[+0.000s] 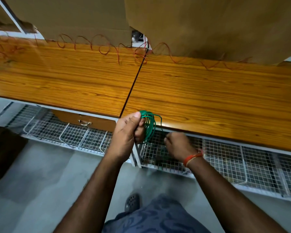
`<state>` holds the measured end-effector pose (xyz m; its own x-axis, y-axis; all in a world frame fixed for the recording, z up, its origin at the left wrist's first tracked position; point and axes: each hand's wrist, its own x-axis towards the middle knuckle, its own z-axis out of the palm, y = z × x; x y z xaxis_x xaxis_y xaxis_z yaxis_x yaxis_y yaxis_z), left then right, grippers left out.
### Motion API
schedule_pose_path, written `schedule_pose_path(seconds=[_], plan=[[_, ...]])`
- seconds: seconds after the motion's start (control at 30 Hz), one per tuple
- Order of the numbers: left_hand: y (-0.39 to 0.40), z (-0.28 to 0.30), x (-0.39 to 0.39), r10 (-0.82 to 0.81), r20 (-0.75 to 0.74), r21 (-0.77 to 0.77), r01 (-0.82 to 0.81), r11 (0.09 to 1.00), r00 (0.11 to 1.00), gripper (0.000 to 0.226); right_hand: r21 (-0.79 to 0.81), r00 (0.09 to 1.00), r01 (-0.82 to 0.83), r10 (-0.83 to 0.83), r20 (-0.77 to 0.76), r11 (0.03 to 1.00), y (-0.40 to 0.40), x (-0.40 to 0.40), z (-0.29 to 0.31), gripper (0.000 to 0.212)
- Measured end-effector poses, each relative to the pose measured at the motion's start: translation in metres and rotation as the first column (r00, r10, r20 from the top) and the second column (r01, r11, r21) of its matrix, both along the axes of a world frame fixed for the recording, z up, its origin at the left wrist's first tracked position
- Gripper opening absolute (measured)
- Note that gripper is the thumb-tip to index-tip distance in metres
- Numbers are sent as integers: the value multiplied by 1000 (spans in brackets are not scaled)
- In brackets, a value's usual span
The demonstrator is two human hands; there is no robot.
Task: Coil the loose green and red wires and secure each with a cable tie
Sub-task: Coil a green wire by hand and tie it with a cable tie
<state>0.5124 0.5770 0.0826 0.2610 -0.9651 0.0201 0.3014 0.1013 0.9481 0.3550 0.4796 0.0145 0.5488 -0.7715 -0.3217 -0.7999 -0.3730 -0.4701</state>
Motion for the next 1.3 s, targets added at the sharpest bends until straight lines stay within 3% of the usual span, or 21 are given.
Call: schedule_pose_path(seconds=[0.07, 0.1, 0.13, 0.2, 0.23, 0.27, 0.3, 0.37, 0.43, 0.47, 0.5, 0.57, 0.6, 0.7, 0.8, 0.87, 0.93, 1.0, 1.13, 1.23, 1.3], plan=[[-2, 6, -1, -5, -19, -9, 4, 1000, 1000, 30, 356, 986, -107, 52, 160, 928, 14, 3, 0, 30], [-2, 10, 0, -8, 4, -6, 8, 1000, 1000, 30, 544, 989, -138, 81, 127, 828, 22, -1, 5, 31], [-2, 12, 1, -15, 49, 4, 15, 1000, 999, 30, 610, 988, -148, 140, 61, 778, 23, -8, 7, 32], [0, 11, -1, -44, 117, 36, 40, 999, 992, 31, 410, 937, -217, 307, -167, 886, 6, -14, 10, 28], [2, 9, -4, -53, 103, 50, 48, 998, 993, 32, 162, 919, -209, 250, -304, 965, -2, -13, 11, 22], [3, 7, -6, -55, 73, 55, 51, 997, 996, 32, -51, 943, -192, 170, -286, 980, -4, -10, 12, 15], [2, 6, -7, -56, 48, 52, 53, 997, 997, 31, -140, 984, -151, 135, -117, 979, 1, -4, 15, 14], [0, 11, -5, -70, 27, 37, 69, 997, 997, 31, 116, 968, -220, 203, 145, 968, 10, 1, 20, 24], [-2, 16, 1, -85, 34, 34, 84, 996, 996, 30, 502, 971, -238, 211, 111, 832, 18, -7, 20, 29], [-2, 17, 3, -94, 62, 42, 92, 995, 994, 31, 504, 969, -216, 248, 3, 836, 14, -12, 20, 27], [-1, 16, 4, -111, 92, 49, 107, 993, 990, 31, 382, 959, -202, 262, -111, 902, 6, -14, 19, 23], [2, 11, 2, -129, 93, 54, 125, 991, 987, 31, -39, 950, -139, 122, -287, 989, -4, -16, 15, 15], [3, 9, 1, -131, 76, 54, 127, 990, 988, 31, -83, 969, -94, 71, -238, 992, -5, -15, 13, 16], [2, 11, 6, -149, 74, 60, 145, 988, 986, 31, 52, 991, -88, 93, -95, 995, 1, -10, 11, 28], [1, 14, 14, -161, 84, 59, 157, 986, 983, 31, 28, 993, -110, 111, -31, 994, 4, -11, 15, 29], [2, 14, 16, -179, 97, 61, 174, 983, 979, 32, 137, 974, -147, 119, 194, 980, 6, -9, 22, 22], [4, 13, 17, -193, 144, 67, 185, 980, 971, 33, 361, 888, -169, -17, 459, 917, 9, -8, 30, 15], [5, 12, 18, -193, 166, 85, 181, 980, 967, 33, 509, 752, -184, -213, 624, 841, 10, -7, 37, 10], [6, 11, 23, -183, 110, 120, 169, 978, 977, 32, 438, 554, -122, -305, 775, 891, 9, -3, 42, 7], [6, 7, 28, -149, 99, 134, 135, 982, 984, 29, 392, 486, -77, -309, 818, 917, 6, -2, 44, 28], [5, 4, 31, -140, 89, 136, 127, 983, 986, 31, 356, 464, -56, -292, 836, 933, 7, 0, 47, 26]])
